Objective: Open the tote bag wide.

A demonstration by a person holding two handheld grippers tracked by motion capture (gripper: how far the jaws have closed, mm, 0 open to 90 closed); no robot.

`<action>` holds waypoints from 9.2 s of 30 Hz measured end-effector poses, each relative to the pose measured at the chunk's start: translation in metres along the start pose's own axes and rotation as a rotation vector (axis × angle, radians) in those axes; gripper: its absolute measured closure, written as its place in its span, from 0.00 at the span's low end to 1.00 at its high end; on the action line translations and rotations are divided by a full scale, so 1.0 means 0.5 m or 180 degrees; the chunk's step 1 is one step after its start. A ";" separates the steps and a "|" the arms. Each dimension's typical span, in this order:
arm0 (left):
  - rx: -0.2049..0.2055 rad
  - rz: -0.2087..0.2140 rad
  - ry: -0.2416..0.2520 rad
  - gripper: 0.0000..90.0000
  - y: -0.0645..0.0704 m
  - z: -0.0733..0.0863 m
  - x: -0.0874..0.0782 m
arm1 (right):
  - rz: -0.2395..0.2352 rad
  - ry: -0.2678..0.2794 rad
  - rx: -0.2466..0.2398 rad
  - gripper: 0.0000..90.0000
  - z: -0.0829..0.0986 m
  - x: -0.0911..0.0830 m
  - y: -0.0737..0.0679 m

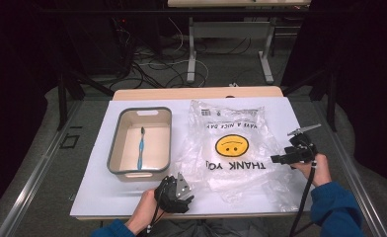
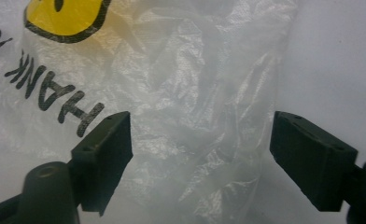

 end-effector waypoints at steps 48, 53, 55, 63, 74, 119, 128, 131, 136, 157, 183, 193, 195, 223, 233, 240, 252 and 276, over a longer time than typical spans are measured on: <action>-0.0240 -0.0089 0.0178 0.93 -0.024 -0.033 0.036 | 0.0545 -0.0176 0.0254 1.00 -0.002 0.014 -0.012; -0.0169 -0.0029 0.0137 0.85 -0.024 -0.032 0.031 | 0.0491 -0.0166 0.0223 0.84 0.000 0.020 -0.008; -0.0204 -0.0086 0.0185 0.78 -0.022 -0.032 0.031 | 0.0490 -0.0162 0.0218 0.71 -0.001 0.013 -0.014; -0.0173 -0.0126 0.0125 0.50 -0.017 -0.031 0.017 | 0.0439 -0.0035 -0.0106 0.35 0.002 -0.027 -0.044; -0.0085 -0.0008 0.0087 0.56 -0.006 -0.029 0.020 | 0.0305 -0.0027 -0.0318 0.16 0.002 -0.037 -0.079; -0.0313 -0.0038 0.0277 0.80 -0.030 -0.097 0.075 | 0.0327 -0.0539 -0.1102 0.74 0.014 0.062 -0.183; -0.0104 -0.0012 0.0282 0.58 -0.028 -0.101 0.052 | 0.0442 -0.0391 -0.1049 0.95 0.014 0.055 -0.180; -0.0086 -0.0077 0.0344 0.48 -0.025 -0.104 0.043 | 0.0442 -0.0288 -0.1040 0.97 0.013 0.051 -0.177; -0.0014 -0.0062 0.0386 0.37 -0.019 -0.112 0.025 | 0.0520 -0.0232 -0.1036 0.99 0.011 0.036 -0.174; 0.0153 -0.0192 0.0154 0.33 -0.005 -0.192 0.065 | 0.0613 0.0198 -0.1098 1.00 -0.002 -0.022 -0.177; 0.0039 -0.0262 0.0638 0.98 -0.039 -0.212 0.034 | 0.0336 -0.0059 -0.1149 0.37 -0.012 -0.017 -0.199; -0.0059 -0.0306 0.0803 0.98 -0.055 -0.220 0.010 | 0.0565 -0.0159 -0.1258 0.63 -0.048 0.009 -0.218; -0.0061 -0.0316 0.0817 0.98 -0.059 -0.221 0.008 | 0.0626 -0.0108 -0.1226 0.75 -0.057 0.007 -0.215; 0.0052 -0.0467 0.0493 0.35 -0.047 -0.210 0.012 | 0.0916 0.0733 -0.0887 1.00 -0.103 -0.095 -0.188; 0.0089 -0.0445 0.0336 0.42 -0.048 -0.201 0.026 | 0.0977 0.0910 -0.0777 1.00 -0.103 -0.120 -0.176; -0.0005 -0.0430 0.0493 0.81 -0.060 -0.207 0.034 | 0.1014 0.0946 -0.0729 1.00 -0.107 -0.120 -0.168; -0.0255 -0.0678 0.1146 0.99 -0.081 -0.229 -0.036 | 0.1153 0.1101 -0.0728 1.00 -0.118 -0.142 -0.171; -0.0594 -0.0798 0.1305 0.99 -0.131 -0.233 -0.060 | 0.0900 0.0570 -0.0765 0.66 -0.086 -0.107 -0.142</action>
Point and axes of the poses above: each handheld gripper's, and its own axes: x roughly forward along the jaws, z roughly out of its underside, y roughly to its right, the point moved 1 cm from there along x, roughly forward along the jaws, and after that the axes turned 12 degrees about -y, right-handed, at the moved point
